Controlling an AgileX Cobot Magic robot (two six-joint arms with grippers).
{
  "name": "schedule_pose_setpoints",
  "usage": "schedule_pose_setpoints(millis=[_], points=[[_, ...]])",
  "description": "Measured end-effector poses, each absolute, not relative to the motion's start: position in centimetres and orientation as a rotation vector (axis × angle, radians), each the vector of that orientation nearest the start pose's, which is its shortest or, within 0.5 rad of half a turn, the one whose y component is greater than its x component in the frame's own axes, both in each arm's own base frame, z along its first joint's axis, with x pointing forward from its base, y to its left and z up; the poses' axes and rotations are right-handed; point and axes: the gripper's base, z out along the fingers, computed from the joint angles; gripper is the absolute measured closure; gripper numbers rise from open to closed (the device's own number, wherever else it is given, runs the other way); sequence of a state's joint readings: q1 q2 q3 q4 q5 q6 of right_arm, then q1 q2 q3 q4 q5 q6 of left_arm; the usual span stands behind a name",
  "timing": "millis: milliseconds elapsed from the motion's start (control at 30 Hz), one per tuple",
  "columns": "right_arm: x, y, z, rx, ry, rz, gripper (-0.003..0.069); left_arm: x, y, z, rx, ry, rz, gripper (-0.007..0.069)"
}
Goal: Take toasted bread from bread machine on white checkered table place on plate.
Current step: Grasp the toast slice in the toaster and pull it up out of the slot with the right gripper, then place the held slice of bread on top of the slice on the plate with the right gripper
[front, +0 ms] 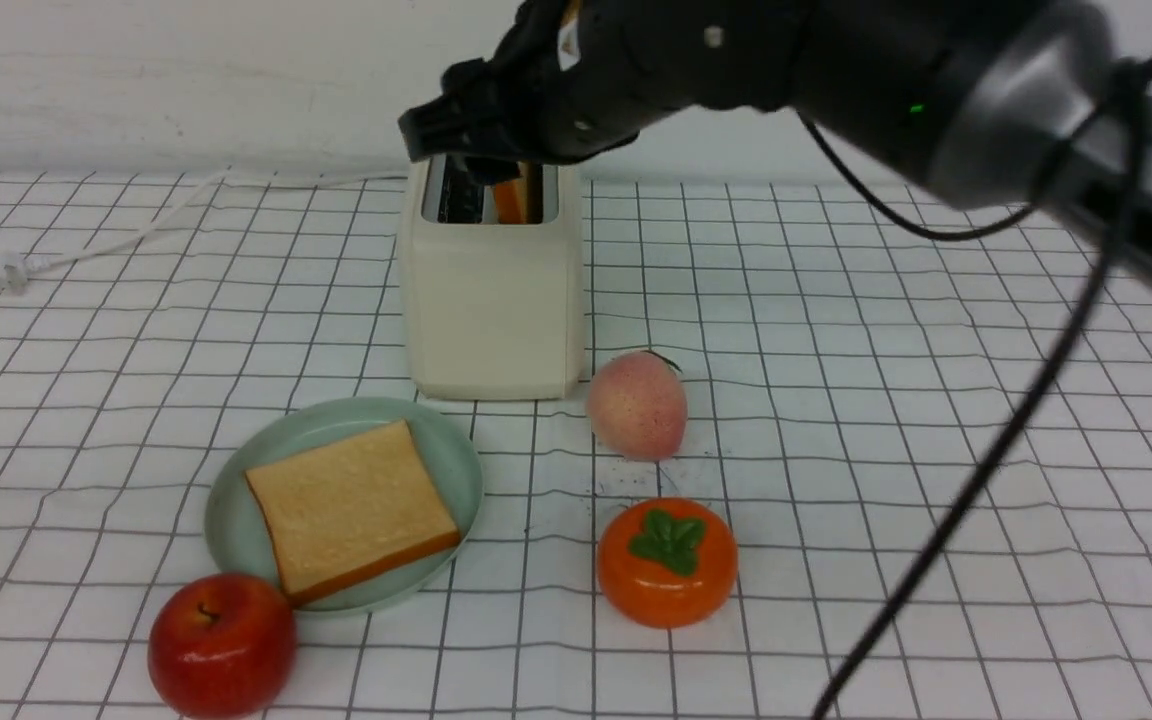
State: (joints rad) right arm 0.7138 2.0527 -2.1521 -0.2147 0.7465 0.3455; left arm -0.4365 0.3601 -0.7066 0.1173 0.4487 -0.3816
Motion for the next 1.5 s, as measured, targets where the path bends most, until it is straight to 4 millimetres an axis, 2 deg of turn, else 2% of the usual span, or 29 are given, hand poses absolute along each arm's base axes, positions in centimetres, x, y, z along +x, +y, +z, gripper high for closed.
schedule_pose_setpoints(millis=[133, 300, 333, 400, 500, 633, 667, 700, 733, 767, 800, 833, 867, 900, 1000, 1100, 1167, 1233, 1267, 1300, 1333, 1367, 1433, 1500], points=[[40.1, 31.8, 36.0, -0.425, 2.009, 0.350, 0.0091, 5.5, -2.1, 38.5, 0.089, 1.584, -0.522, 0.0638], [42.7, 32.3, 33.1, -0.386, 1.978, 0.306, 0.0096, 5.5, -2.1, 38.5, 0.084, 1.581, -0.534, 0.0638], [42.7, 32.2, 33.1, -0.382, 1.977, 0.309, 0.0098, 5.5, -2.1, 38.5, 0.084, 1.581, -0.536, 0.0638], [43.7, 32.1, 31.6, -0.354, 1.990, 0.304, 0.0132, 5.5, -2.2, 38.5, 0.080, 1.580, -0.546, 0.0638], [44.6, 31.8, 30.5, -0.326, 1.996, 0.314, 0.0175, 5.4, -2.2, 38.5, 0.079, 1.578, -0.551, 0.0638], [45.7, 31.3, 29.2, -0.264, 2.014, 0.336, 0.0290, 5.4, -2.2, 38.6, 0.079, 1.577, -0.552, 0.0638], [45.7, 31.2, 29.2, -0.261, 2.015, 0.336, 0.0295, 5.4, -2.2, 38.6, 0.079, 1.577, -0.552, 0.0638], [46.0, 31.1, 28.8, -0.254, 2.013, 0.339, 0.0356, 5.4, -2.2, 38.6, 0.079, 1.577, -0.552, 0.0638], [46.0, 31.1, 28.8, -0.253, 2.012, 0.341, 0.0363, 5.4, -2.2, 38.6, 0.079, 1.577, -0.552, 0.0638], [46.1, 31.2, 28.7, -0.254, 2.005, 0.346, 0.0429, 5.4, -2.2, 38.6, 0.078, 1.577, -0.553, 0.0638], [46.1, 31.2, 28.8, -0.256, 2.001, 0.347, 0.0436, 5.4, -2.2, 38.6, 0.078, 1.577, -0.553, 0.0638], [46.2, 31.3, 28.9, -0.264, 1.984, 0.351, 0.0492, 5.4, -2.2, 38.6, 0.078, 1.577, -0.553, 0.0638], [46.2, 31.3, 28.9, -0.265, 1.981, 0.352, 0.0498, 5.4, -2.2, 38.6, 0.078, 1.577, -0.553, 0.0638], [46.2, 31.3, 29.0, -0.274, 1.960, 0.355, 0.0536, 5.4, -2.2, 38.6, 0.078, 1.577, -0.553, 0.0638], [46.3, 31.4, 29.3, -0.294, 1.924, 0.352, 0.0540, 5.4, -2.2, 38.6, 0.078, 1.577, -0.553, 0.0638], [46.0, 31.2, 30.6, -0.295, 1.898, 0.352, 0.0540, 5.4, -2.2, 38.5, 0.079, 1.581, -0.551, 0.0638], [45.2, 31.0, 32.4, -0.293, 1.870, 0.361, 0.0540, 5.4, -2.2, 38.5, 0.079, 1.587, -0.550, 0.0638], [44.0, 30.7, 35.2, -0.283, 1.840, 0.370, 0.0540, 5.5, -2.2, 38.4, 0.079, 1.596, -0.546, 0.0638], [43.8, 30.5, 35.5, -0.280, 1.836, 0.370, 0.0540, 5.5, -2.2, 38.4, 0.079, 1.597, -0.546, 0.0638], [42.9, 30.5, 37.0, -0.277, 1.827, 0.375, 0.0540, 5.5, -2.2, 38.4, 0.080, 1.599, -0.543, 0.0638], [40.8, 30.0, 39.9, -0.282, 1.825, 0.359, 0.0540, 5.5, -2.1, 38.3, 0.080, 1.601, -0.541, 0.0638], [39.5, 29.6, 41.6, -0.288, 1.827, 0.349, 0.0540, 5.5, -2.1, 38.3, 0.080, 1.605, -0.540, 0.0638], [36.0, 28.7, 44.5, -0.364, 1.900, 0.279, 0.0540, 5.5, -2.1, 38.2, 0.080, 1.615, -0.538, 0.0638], [33.3, 27.9, 45.8, -0.463, 1.985, 0.247, 0.0540, 5.5, -2.1, 38.1, 0.079, 1.627, -0.534, 0.0638]])
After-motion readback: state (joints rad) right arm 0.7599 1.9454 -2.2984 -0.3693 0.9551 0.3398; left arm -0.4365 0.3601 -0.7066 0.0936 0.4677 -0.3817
